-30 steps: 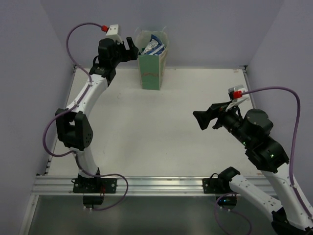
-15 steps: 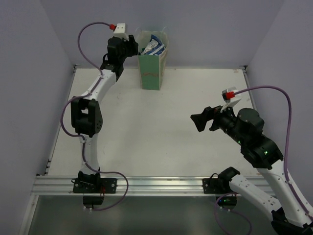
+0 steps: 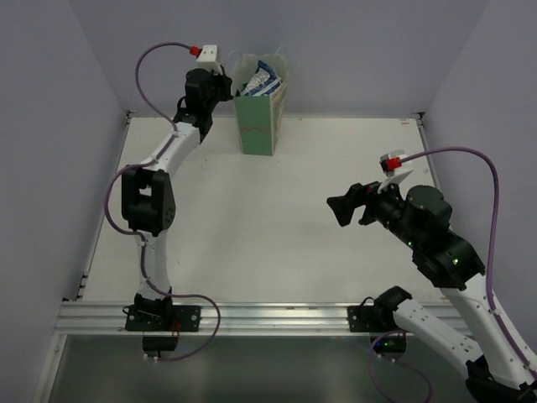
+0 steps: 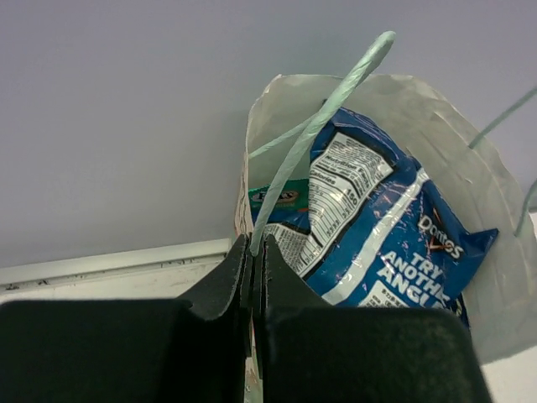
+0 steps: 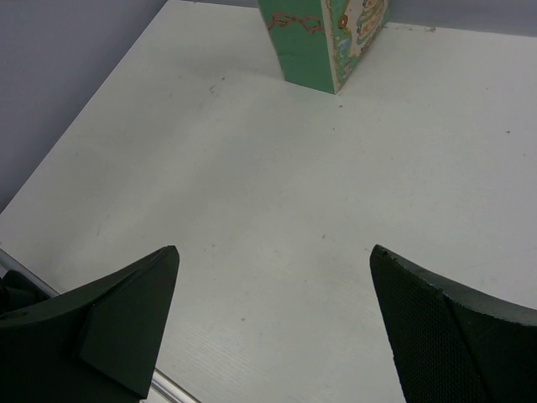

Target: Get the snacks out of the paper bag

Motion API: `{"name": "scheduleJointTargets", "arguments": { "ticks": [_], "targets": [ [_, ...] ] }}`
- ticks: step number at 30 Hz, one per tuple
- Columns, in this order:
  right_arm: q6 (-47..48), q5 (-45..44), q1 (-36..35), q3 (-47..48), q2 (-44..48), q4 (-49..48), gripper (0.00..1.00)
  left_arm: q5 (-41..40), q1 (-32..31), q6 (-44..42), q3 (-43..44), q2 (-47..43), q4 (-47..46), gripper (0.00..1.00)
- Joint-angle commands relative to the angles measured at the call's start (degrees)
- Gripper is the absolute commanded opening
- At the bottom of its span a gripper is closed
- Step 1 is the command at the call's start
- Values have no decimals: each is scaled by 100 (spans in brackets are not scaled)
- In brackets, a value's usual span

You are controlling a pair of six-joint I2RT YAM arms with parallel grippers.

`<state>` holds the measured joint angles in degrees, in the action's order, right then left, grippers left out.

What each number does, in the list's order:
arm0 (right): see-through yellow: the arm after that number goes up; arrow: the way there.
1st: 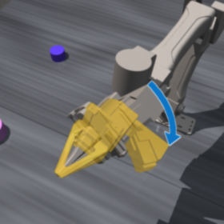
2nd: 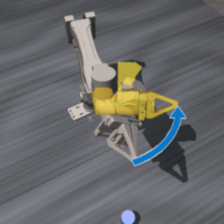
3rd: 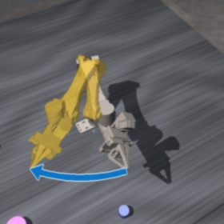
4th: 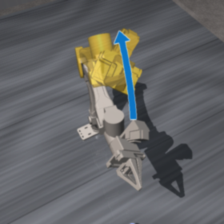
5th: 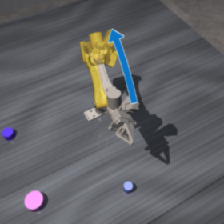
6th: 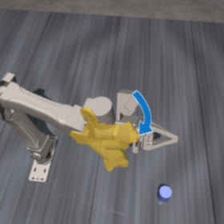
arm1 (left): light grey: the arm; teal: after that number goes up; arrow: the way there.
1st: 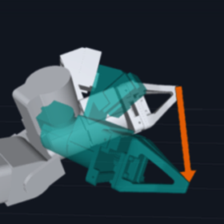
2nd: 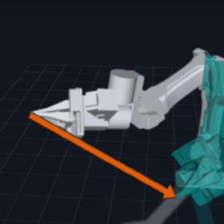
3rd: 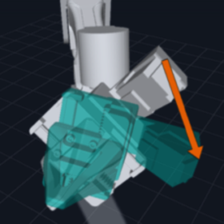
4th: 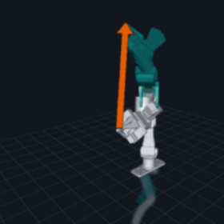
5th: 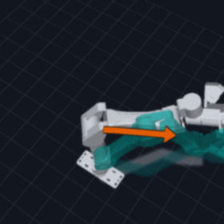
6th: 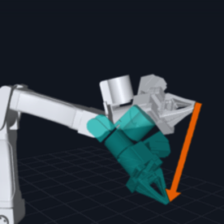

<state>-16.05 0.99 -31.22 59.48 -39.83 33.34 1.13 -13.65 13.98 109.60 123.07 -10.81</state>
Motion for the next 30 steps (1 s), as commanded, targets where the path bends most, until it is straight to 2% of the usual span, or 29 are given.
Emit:
{"name": "scheduleJointTargets", "arguments": {
  "ticks": [1,10,16,23,27,30],
  "targets": [
    [6,-38,-24,125,-51,32,99,335,-24,184,-281,-967,-54,0],
    [225,-73,-16,415,-270,207,99,1091,-41,1054,-2483,-2997,702,0],
    [340,146,-16,591,-446,155,99,986,-85,1143,-3724,-4735,1694,0],
    [393,454,-24,617,-692,-135,99,407,-85,853,-4473,-6127,3092,0],
    [340,717,-15,722,-990,-179,99,-41,-85,598,-4772,-6488,3295,0],
    [287,893,-24,749,-1053,-231,99,-86,-85,431,-4834,-6593,3348,0]
  ]
}}
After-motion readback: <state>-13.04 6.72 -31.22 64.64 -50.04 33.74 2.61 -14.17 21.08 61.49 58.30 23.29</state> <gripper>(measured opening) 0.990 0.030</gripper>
